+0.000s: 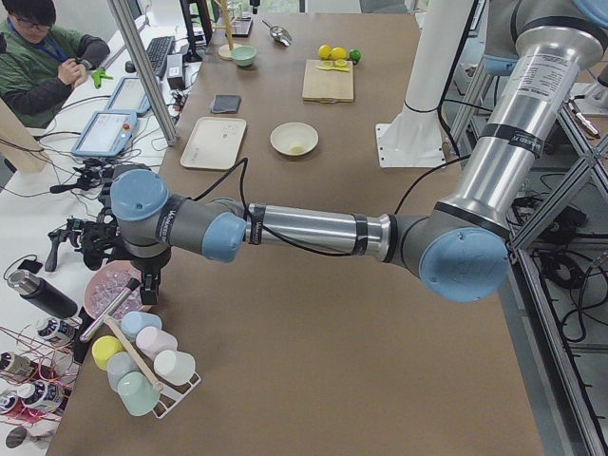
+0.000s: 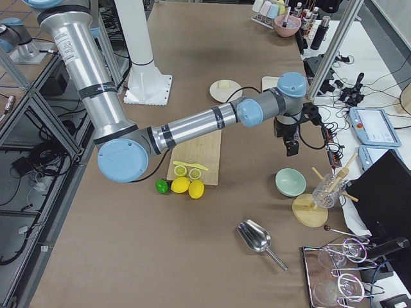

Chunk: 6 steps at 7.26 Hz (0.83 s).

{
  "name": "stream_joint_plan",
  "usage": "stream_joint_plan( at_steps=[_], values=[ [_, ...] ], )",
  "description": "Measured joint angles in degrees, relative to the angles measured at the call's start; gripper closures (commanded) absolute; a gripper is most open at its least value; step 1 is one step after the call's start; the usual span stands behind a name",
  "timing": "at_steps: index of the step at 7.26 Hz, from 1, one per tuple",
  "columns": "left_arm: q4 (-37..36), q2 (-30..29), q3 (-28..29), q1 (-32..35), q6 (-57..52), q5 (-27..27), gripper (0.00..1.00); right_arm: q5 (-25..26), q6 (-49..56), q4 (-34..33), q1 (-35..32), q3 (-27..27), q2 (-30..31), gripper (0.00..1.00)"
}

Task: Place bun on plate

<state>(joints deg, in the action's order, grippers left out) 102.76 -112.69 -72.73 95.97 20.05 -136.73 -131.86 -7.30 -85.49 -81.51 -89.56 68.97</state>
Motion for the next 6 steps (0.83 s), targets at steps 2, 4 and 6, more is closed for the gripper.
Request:
stream_joint_plan(
  at_steps=[2, 4, 6],
  values=[
    [-2.53, 0.29, -0.06, -0.01, -0.11, -0.02, 0.02, 0.02, 1.6, 0.07, -2.0, 0.07, 2.12, 0.0],
    [-4.13, 0.03, -0.4, -0.32, -2.55, 0.11, 0.02, 0.06, 1.88, 0.27, -2.86, 0.09, 3.26, 0.0],
    [-5.95, -0.05, -1.25, -0.31, -6.28, 0.04, 0.02, 0.22, 1.93, 0.3, -3.17, 0.09, 3.53, 0.0]
  ],
)
